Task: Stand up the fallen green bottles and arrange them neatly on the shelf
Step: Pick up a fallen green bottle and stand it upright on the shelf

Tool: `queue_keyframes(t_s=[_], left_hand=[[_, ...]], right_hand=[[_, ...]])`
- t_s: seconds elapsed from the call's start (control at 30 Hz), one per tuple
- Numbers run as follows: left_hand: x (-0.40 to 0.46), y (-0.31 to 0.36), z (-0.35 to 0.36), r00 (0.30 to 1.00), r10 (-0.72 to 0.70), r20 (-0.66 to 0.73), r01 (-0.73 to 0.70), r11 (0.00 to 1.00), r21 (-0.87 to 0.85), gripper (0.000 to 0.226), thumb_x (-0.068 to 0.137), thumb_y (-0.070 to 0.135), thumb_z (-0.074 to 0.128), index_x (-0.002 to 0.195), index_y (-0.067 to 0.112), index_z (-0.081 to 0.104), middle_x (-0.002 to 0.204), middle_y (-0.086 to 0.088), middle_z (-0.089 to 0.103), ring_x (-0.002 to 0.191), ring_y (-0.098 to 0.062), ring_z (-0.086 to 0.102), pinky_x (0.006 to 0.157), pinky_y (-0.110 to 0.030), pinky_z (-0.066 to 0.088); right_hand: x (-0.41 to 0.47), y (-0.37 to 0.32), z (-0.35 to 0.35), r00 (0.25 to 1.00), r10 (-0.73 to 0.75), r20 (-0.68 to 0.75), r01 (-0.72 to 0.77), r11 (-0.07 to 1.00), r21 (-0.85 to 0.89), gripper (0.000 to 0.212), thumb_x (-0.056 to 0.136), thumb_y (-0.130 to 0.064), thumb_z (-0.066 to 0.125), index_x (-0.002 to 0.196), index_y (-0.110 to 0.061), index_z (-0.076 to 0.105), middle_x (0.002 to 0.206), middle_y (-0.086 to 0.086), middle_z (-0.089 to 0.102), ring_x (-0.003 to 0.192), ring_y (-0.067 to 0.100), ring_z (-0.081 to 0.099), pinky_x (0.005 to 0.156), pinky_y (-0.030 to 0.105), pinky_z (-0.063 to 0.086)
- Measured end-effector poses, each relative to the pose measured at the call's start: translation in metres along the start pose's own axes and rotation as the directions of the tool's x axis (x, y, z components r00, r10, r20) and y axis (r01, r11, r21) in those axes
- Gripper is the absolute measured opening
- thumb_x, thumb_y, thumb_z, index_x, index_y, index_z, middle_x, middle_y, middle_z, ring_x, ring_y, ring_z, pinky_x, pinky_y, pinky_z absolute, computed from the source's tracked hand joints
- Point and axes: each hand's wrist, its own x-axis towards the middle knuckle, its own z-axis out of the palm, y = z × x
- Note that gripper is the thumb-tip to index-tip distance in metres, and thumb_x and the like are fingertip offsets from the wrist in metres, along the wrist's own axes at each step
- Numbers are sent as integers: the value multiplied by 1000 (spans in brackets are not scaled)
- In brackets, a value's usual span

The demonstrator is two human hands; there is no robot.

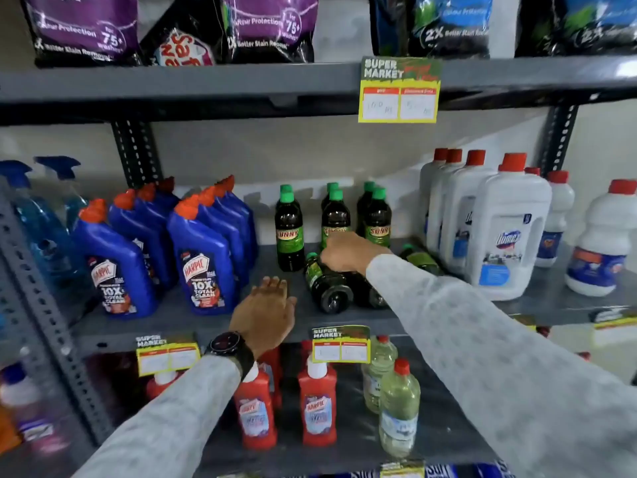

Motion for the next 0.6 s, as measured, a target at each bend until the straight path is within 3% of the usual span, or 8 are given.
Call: queue_keyframes(t_s=[0.07, 0.1, 0.2, 0.27, 0.37, 0.6], left_hand=[[-2, -5, 3, 1000, 1, -17, -1, 1000, 23, 56, 107, 34, 26, 148, 0, 43, 156, -21, 45, 149, -35, 35, 121, -46, 29], [-3, -7, 7, 1000, 6, -25, -4, 999, 52, 56, 107, 34, 22, 145, 0, 46, 154, -21, 47, 148, -36, 37, 120, -47, 29], [-7, -7, 14, 1000, 21, -8, -19, 989, 143, 60, 106, 35, 14, 148, 4, 43, 158, -19, 42, 150, -34, 33, 122, -48, 23], [-7, -7, 13, 999, -18, -28, 21, 992, 125, 60, 106, 35, 15, 149, 5, 42, 158, -16, 42, 150, -31, 33, 123, -46, 24], [-7, -7, 15, 999, -23, -47, 29, 993, 117, 59, 105, 34, 15, 149, 6, 43, 158, -15, 44, 149, -28, 36, 123, -46, 26], [-6, -8, 18, 998, -30, -51, 33, 997, 69, 61, 105, 36, 13, 149, 7, 43, 158, -14, 44, 149, -28, 37, 124, -45, 26]], right_hand=[[7, -5, 0, 996, 20, 88, -21, 1000, 14, 14, 101, -12, 50, 99, -1, 58, 110, 21, 67, 63, 22, 53, 44, 25, 40], [11, -6, 1, 995, 23, 101, -26, 999, 25, 17, 102, -14, 52, 92, -1, 57, 109, 20, 69, 60, 20, 53, 43, 24, 42], [22, -4, 8, 981, 71, 182, -83, 995, 58, 29, 95, -28, 71, 95, -1, 60, 98, 11, 64, 76, 31, 68, 64, 39, 62], [22, -4, 15, 954, 176, 242, -233, 944, 233, 31, 87, -32, 80, 93, -11, 58, 98, 10, 63, 87, 34, 71, 66, 43, 65], [21, -4, 26, 917, 224, 329, -344, 863, 369, 31, 83, -36, 80, 95, -17, 59, 106, 15, 67, 92, 36, 72, 68, 46, 66], [6, -4, 21, 936, 228, 269, -342, 769, 540, 31, 81, -35, 82, 99, -15, 67, 93, 10, 72, 72, 25, 73, 50, 32, 59]])
